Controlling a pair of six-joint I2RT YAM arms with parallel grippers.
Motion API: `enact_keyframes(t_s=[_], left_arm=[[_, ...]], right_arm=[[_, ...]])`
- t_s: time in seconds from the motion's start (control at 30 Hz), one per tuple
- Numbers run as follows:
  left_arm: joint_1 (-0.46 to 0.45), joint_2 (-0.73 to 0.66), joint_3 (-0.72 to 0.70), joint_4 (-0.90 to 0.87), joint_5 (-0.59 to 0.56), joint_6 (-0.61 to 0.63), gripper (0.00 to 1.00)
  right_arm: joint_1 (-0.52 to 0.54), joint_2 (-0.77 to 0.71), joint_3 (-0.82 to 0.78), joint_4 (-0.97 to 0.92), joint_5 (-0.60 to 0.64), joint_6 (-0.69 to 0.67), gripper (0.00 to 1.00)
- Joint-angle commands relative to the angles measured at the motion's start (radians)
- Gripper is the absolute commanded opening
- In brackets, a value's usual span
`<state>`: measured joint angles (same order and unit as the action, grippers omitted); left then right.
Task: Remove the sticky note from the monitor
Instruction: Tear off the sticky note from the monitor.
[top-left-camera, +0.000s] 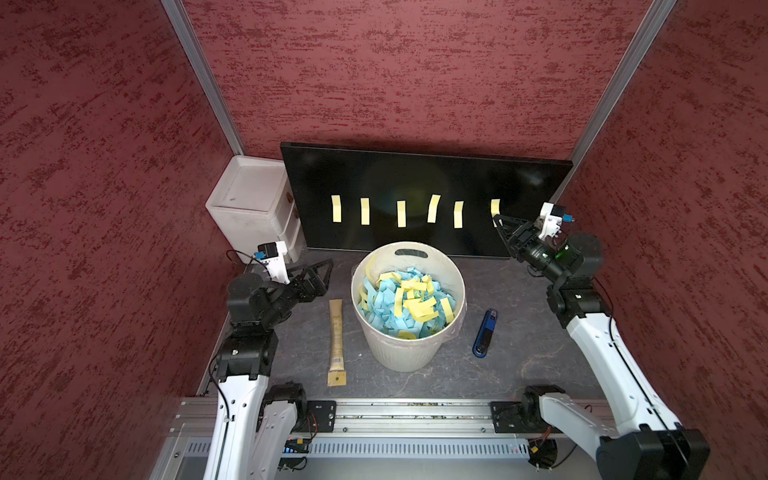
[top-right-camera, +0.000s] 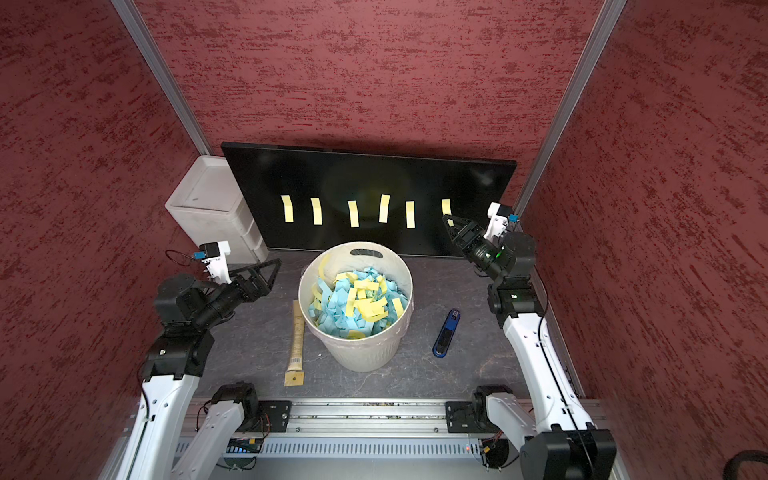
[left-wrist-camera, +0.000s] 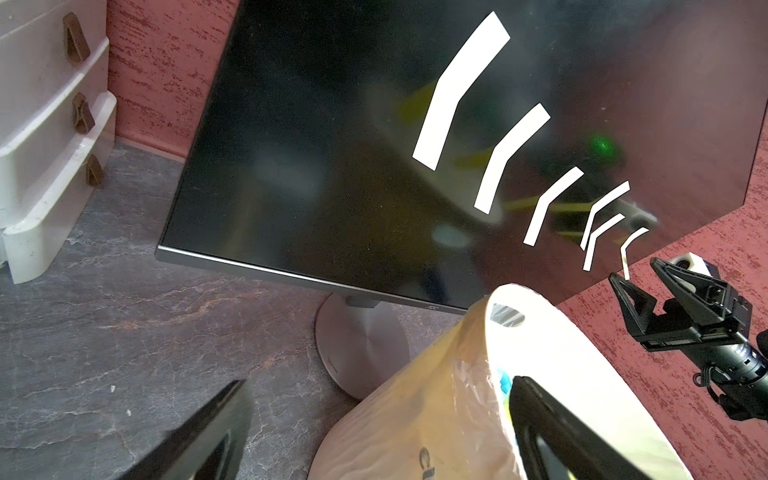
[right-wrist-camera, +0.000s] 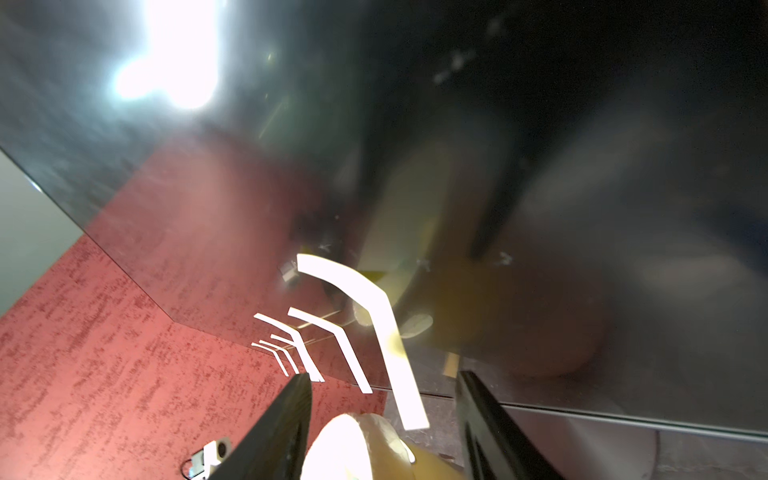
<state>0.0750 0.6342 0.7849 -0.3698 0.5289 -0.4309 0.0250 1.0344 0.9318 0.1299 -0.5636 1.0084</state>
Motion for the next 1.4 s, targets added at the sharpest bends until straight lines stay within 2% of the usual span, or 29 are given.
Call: enact_keyframes(t_s=[0.0,0.33,0.67,0.83,1.37], left_arm=[[0.010,-0.005,-0.010,0.040,0.023,-0.007,1.00],[0.010,-0.004,-0.013,0.036,0.017,-0.003,1.00],[0.010,-0.003,-0.013,0.036,0.016,0.000,1.00],[0.011,-0.001,-0.013,0.036,0.016,0.000,1.00],[0.014,-0.003,-0.014,0.035,0.016,0.000,1.00]], right_arm=[[-0.003,0.003,-0.010,0.065,0.020,0.013,0.51],[-0.004,0.007,-0.042,0.071,0.039,0.007,0.30],[-0.005,-0.013,-0.044,0.027,0.077,-0.032,0.16],[-0.007,-0.008,-0.044,0.033,0.071,-0.036,0.01],[-0.008,-0.064,-0.064,-0.019,0.080,-0.071,0.00]])
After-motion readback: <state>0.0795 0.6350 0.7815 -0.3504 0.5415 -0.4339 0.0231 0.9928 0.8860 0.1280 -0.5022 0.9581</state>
